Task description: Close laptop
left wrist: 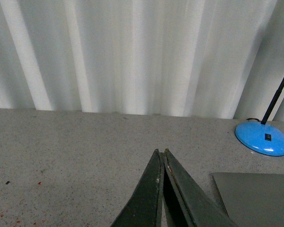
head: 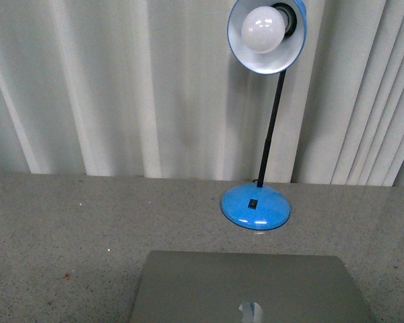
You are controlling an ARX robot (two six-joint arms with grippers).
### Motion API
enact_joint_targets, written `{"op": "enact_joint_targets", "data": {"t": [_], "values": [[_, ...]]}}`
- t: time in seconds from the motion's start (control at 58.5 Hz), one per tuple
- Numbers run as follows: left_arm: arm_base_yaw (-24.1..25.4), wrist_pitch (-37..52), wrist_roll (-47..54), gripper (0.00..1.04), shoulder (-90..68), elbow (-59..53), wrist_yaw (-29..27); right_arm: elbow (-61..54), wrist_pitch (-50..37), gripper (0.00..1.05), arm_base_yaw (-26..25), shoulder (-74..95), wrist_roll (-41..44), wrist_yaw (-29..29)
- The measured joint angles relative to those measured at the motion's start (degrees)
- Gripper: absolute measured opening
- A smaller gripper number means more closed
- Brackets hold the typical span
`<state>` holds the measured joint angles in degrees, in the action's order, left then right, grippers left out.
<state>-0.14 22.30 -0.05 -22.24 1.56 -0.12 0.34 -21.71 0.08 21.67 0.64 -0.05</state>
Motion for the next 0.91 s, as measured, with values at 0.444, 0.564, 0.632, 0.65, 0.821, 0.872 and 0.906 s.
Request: {"op": "enact_joint_targets", "data": {"t": [0.444,0.564,0.632,0.65,0.821,0.872,0.906], "values": [[0.0,-10.3,0.0,0.04,10.5,0.0,0.0,0.0,10.1,0.03,0.0,-10.2,0.0,0.0],[0.0,-11.9,0.0,0.04,12.1,0.0,0.0,0.0,12.1,0.03,0.0,-12.2,0.0,0.0],[0.0,-17.0,0.0,0.04,16.0,0.0,0.0,0.0,19.6,0.03,0.0,-17.7,0.0,-0.1],[0.0,-18.2,0.0,0.04,16.9,0.0,0.0,0.0,20.9,0.03,0.0,-18.9,0.0,0.0],[0.0,-22.1,0.0,0.04,22.1,0.0,0.1,0.0,21.6,0.03,0.0,-21.4,0.0,0.0],[0.0,-22.3,0.0,0.04,22.0,0.0,0.1,0.0,21.6,0.03,0.0,-21.4,0.0,0.0],[0.0,-22.3,-0.1,0.05,22.0,0.0,0.1,0.0,21.6,0.03,0.0,-21.4,0.0,0.0]]}}
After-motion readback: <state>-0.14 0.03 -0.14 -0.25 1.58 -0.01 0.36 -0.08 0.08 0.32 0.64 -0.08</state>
